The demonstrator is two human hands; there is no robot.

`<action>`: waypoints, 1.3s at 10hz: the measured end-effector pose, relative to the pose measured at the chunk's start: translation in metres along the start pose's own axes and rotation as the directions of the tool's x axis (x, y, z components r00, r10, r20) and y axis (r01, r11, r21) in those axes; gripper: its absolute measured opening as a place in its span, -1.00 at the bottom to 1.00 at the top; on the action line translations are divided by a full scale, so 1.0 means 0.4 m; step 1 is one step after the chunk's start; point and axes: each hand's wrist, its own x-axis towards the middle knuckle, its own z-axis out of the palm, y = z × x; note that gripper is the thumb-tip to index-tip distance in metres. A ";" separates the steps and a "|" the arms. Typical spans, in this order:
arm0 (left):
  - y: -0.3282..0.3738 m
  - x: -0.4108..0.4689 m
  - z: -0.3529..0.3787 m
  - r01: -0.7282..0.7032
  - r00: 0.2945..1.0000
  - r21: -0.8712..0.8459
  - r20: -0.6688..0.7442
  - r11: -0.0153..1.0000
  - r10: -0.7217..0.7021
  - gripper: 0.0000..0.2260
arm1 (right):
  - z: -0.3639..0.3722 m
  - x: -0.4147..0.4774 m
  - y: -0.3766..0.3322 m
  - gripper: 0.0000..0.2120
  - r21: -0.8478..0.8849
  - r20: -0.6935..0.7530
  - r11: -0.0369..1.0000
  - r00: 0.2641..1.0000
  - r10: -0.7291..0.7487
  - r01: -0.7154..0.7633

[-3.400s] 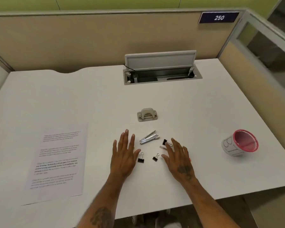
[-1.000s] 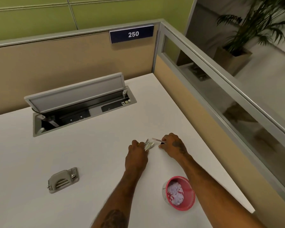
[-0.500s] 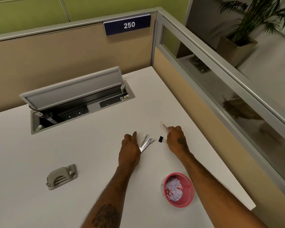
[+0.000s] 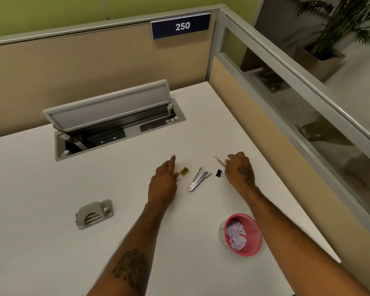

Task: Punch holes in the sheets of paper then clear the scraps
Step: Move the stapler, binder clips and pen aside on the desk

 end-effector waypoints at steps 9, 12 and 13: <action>-0.513 -0.817 -0.150 0.002 0.998 0.163 0.066 0.987 -0.013 -0.53 | 0.376 -0.892 -0.414 -0.67 0.067 0.317 0.859 0.805 -0.501 0.508; -0.493 -0.825 -0.108 0.009 0.997 0.056 -0.075 0.998 -0.005 -0.82 | 0.357 -0.885 -0.408 -0.78 0.245 0.419 0.927 0.831 -0.366 0.284; -0.473 -0.791 -0.100 0.010 0.995 0.001 -0.099 1.000 -0.009 -0.85 | 0.346 -0.867 -0.393 -0.75 0.235 0.424 0.943 0.848 -0.318 0.236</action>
